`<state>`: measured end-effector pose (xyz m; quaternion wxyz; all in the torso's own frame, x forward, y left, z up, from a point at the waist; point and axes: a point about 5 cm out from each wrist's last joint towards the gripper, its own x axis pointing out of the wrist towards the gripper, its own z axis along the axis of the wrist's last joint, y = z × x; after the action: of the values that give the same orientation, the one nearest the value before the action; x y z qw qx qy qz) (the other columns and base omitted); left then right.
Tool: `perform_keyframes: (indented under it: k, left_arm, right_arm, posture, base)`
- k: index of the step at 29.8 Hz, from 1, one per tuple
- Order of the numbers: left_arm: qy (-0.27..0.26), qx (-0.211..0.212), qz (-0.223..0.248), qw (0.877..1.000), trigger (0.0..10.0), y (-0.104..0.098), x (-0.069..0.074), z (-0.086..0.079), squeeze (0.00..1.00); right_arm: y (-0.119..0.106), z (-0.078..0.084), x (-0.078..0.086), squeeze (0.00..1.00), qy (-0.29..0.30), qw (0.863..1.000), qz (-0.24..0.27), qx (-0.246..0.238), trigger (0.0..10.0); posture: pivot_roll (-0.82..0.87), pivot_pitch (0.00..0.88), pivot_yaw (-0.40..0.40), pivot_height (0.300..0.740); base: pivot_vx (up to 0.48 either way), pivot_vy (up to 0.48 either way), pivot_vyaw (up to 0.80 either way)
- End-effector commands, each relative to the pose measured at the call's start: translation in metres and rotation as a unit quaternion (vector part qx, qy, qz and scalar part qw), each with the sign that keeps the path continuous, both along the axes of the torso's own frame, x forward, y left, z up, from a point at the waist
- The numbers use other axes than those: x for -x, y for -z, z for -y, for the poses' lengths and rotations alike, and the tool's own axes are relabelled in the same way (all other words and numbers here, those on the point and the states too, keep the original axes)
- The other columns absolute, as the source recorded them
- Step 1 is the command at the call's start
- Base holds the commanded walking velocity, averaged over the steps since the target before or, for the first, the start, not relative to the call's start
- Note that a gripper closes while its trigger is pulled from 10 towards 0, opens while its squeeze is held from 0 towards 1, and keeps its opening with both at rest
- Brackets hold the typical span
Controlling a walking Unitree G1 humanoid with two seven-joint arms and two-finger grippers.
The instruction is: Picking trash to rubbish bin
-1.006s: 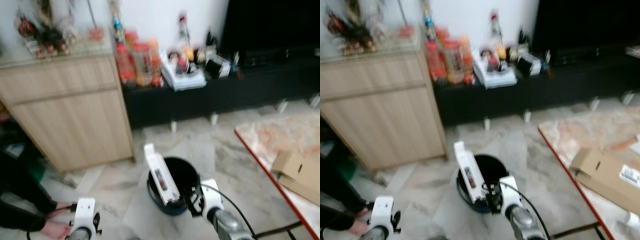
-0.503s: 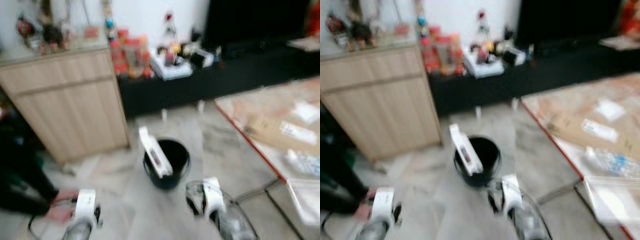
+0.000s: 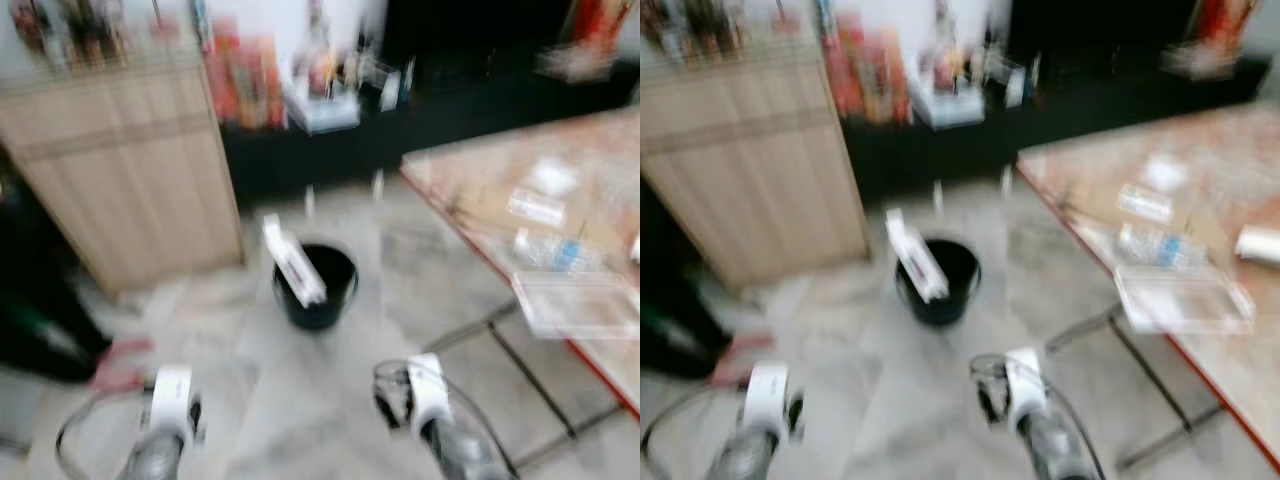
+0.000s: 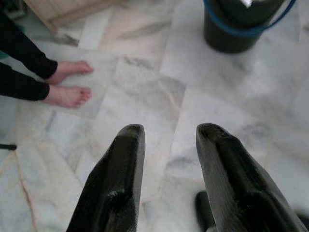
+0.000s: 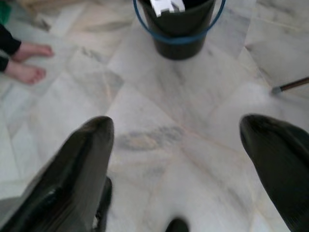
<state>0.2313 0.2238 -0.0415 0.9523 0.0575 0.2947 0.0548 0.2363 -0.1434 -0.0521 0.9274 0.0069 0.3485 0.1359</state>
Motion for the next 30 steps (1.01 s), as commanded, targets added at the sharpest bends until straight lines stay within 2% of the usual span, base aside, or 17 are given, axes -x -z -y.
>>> perform_keyframes:
  k: [1,10,18,21,24,30]
  left_arm:
    - [-0.003,-0.002,-0.005,1.0,10.0,0.002,0.003,-0.001,0.0]
    - [0.001,0.0,-0.001,1.0,10.0,0.001,0.002,0.0,0.0]
    - [0.003,-0.004,0.009,1.0,10.0,-0.002,-0.001,-0.001,0.0]
    - [0.006,-0.011,0.033,0.999,10.0,-0.009,-0.008,-0.002,0.0]
    - [0.023,-0.017,0.076,0.997,10.0,-0.021,-0.021,0.001,0.0]
    - [0.04,-0.026,0.135,0.99,10.0,-0.038,-0.035,0.007,0.0]
  right_arm:
    - [-0.003,0.005,-0.005,0.0,0.006,1.0,0.007,0.004,10.0]
    - [-0.004,0.006,-0.006,0.0,0.005,1.0,0.011,0.006,10.0]
    - [-0.012,0.004,-0.015,0.0,0.001,0.999,0.037,0.006,10.0]
    - [-0.02,0.003,-0.023,0.0,-0.003,0.998,0.064,0.007,10.0]
    - [-0.031,0.002,-0.035,0.0,-0.008,0.995,0.102,0.007,10.0]
    - [-0.047,-0.004,-0.049,0.0,-0.019,0.988,0.154,-0.005,10.0]
  posture:
    - [-0.06,0.017,0.007,0.74]
    - [-0.06,0.014,0.009,0.74]
    - [-0.07,0.005,0.013,0.74]
    - [-0.07,0.0,0.017,0.74]
    - [-0.07,0.0,0.018,0.74]
    - [-0.07,0.0,0.021,0.74]
  base:
    - [0.0,0.0,0.0]
    - [0.0,0.0,0.0]
    - [0.0,0.0,0.0]
    - [0.0,0.0,0.0]
    - [0.0,0.0,0.0]
    - [0.0,0.0,0.0]
